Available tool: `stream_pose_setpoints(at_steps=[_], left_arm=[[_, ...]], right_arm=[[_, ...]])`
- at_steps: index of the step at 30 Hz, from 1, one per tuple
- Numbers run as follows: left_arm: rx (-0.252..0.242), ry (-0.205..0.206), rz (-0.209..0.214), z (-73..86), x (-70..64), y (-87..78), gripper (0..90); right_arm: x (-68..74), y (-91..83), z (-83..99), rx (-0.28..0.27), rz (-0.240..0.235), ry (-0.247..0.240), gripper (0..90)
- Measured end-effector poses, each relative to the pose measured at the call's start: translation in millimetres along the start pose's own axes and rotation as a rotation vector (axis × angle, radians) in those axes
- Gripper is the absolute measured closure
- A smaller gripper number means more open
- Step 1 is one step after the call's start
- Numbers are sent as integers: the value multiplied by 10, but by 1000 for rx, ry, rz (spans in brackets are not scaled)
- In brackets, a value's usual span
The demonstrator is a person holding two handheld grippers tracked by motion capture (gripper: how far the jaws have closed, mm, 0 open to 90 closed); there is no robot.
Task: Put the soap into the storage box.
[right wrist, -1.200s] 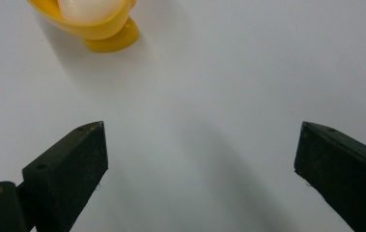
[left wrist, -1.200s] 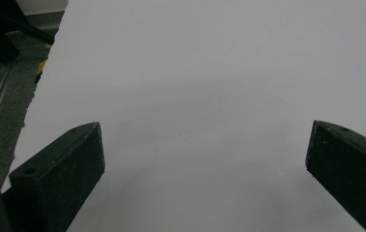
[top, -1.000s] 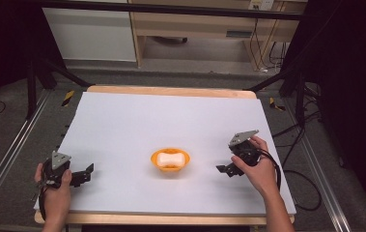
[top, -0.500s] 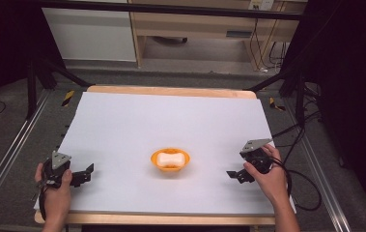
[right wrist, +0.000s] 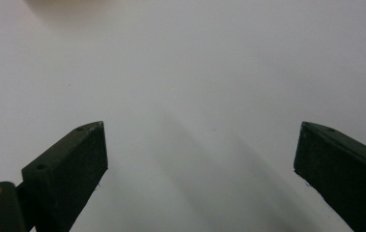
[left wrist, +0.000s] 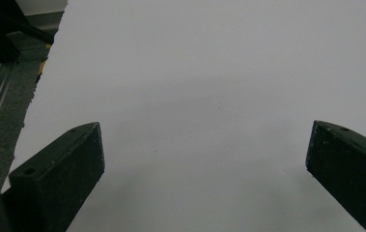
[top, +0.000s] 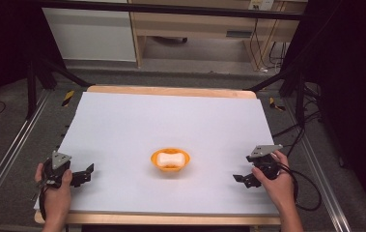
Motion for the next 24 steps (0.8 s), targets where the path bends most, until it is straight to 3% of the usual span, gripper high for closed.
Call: stream_pose_setpoints(at_steps=[16, 24], left_arm=[[2, 1, 1, 0, 1, 0, 0], [2, 0, 2, 1, -6, 0, 0]], right_arm=[[-143, -97, 336, -41, 9, 72, 54], [-175, -135, 496, -81, -20, 120, 59]])
Point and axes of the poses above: each handheld gripper's, and its own axes: y roughly forward along the jaws, z roughly out of its underside, x roughly to its left, the point moved 6 cm from there along y, roughly forward along the jaws, and after that the axes turned 12 degrees about z, right-handed, at the moved point
